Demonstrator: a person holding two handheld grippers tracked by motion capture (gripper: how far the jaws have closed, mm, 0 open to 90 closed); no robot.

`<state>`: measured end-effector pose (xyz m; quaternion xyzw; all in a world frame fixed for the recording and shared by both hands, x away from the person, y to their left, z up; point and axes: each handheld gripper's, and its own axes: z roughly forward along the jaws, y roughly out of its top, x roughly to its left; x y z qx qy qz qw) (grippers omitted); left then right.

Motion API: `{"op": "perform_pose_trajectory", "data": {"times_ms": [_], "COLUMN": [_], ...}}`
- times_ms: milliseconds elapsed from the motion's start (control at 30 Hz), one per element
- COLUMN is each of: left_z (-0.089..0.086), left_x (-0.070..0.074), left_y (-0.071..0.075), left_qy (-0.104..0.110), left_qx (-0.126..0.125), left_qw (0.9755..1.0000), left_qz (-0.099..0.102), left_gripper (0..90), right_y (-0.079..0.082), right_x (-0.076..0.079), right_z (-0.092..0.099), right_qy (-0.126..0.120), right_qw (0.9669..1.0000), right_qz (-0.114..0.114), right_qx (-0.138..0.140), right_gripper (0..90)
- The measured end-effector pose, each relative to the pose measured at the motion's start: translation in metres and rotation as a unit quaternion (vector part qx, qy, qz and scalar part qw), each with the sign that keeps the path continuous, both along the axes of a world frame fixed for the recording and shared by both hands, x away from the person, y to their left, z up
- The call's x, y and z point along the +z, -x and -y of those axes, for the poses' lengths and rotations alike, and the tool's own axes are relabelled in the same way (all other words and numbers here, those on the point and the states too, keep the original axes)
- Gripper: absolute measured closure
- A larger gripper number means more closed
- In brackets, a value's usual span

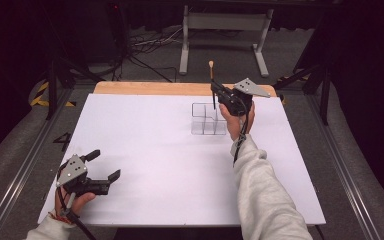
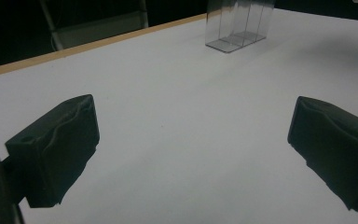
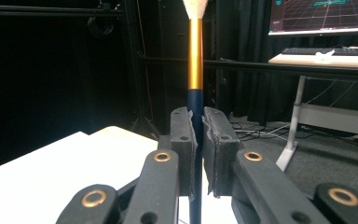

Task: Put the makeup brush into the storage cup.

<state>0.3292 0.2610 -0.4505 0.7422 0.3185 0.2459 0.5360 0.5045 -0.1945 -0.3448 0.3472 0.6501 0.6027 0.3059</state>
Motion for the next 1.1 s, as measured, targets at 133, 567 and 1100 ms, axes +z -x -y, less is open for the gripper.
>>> {"op": "perform_pose_trajectory", "data": {"times_ms": [133, 567, 1100], "left_z": [0.000, 0.000, -0.001], "left_x": [0.000, 0.000, 0.000], "left_y": [0.000, 0.000, 0.000], "left_qy": [0.000, 0.001, 0.002], "left_qx": [-0.001, -0.003, -0.007], "left_qw": [1.0000, 1.0000, 1.0000], "left_qz": [-0.002, -0.003, -0.004], "left_gripper": [2.7, 2.7, 2.7], "right_y": [-0.004, -0.012, -0.018], "right_x": [-0.006, -0.021, -0.036], "right_z": [-0.001, -0.002, -0.002], "right_qy": [-0.003, 0.005, 0.012], "right_qw": [1.0000, 0.9998, 0.9993], "right_qz": [-0.004, -0.016, -0.033], "right_qx": [-0.003, -0.011, -0.016], "right_gripper": [83.8, 83.8, 83.8]}}
